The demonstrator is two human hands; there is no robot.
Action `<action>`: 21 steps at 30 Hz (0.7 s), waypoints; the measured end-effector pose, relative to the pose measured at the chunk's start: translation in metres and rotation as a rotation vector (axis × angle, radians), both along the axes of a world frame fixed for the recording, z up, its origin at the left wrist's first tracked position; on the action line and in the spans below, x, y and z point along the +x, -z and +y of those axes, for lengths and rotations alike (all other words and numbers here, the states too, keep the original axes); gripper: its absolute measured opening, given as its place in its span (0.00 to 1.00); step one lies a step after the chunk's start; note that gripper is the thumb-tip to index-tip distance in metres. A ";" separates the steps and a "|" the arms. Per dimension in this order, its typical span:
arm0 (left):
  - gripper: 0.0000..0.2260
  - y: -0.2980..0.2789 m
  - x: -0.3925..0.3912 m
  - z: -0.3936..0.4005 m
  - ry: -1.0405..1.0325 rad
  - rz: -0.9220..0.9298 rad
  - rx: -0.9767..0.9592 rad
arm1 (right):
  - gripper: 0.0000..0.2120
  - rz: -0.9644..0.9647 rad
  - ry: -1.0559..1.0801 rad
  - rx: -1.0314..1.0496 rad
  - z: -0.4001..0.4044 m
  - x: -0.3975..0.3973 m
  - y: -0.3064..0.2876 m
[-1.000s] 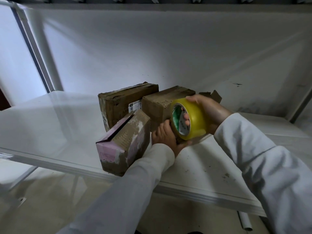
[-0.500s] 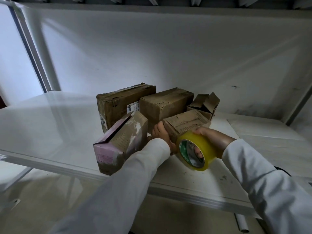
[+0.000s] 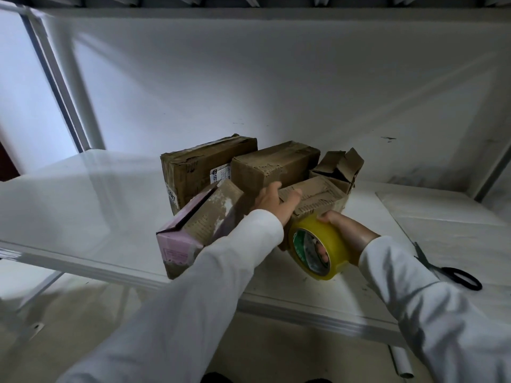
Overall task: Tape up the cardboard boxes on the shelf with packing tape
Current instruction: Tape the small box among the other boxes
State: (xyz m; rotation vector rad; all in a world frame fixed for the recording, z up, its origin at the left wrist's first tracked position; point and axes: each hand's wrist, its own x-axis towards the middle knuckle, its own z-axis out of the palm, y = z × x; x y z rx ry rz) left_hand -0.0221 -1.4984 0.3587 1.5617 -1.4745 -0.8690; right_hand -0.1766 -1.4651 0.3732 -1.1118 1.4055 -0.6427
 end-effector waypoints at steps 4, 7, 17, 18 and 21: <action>0.37 0.006 -0.002 -0.005 0.028 -0.203 0.111 | 0.17 -0.069 -0.151 -0.041 0.007 -0.006 -0.007; 0.37 0.004 0.002 -0.012 -0.019 -0.015 0.250 | 0.17 -0.222 -0.238 -0.199 0.012 -0.014 -0.028; 0.26 0.002 0.021 -0.020 -0.077 0.258 0.481 | 0.35 -0.637 -0.235 -0.281 -0.014 -0.004 -0.039; 0.26 0.005 0.025 -0.022 -0.103 0.250 0.481 | 0.37 -0.627 -0.219 -0.264 -0.015 -0.005 -0.038; 0.30 0.009 0.031 -0.027 -0.095 0.174 0.474 | 0.36 -0.551 -0.106 -0.264 -0.021 -0.012 -0.033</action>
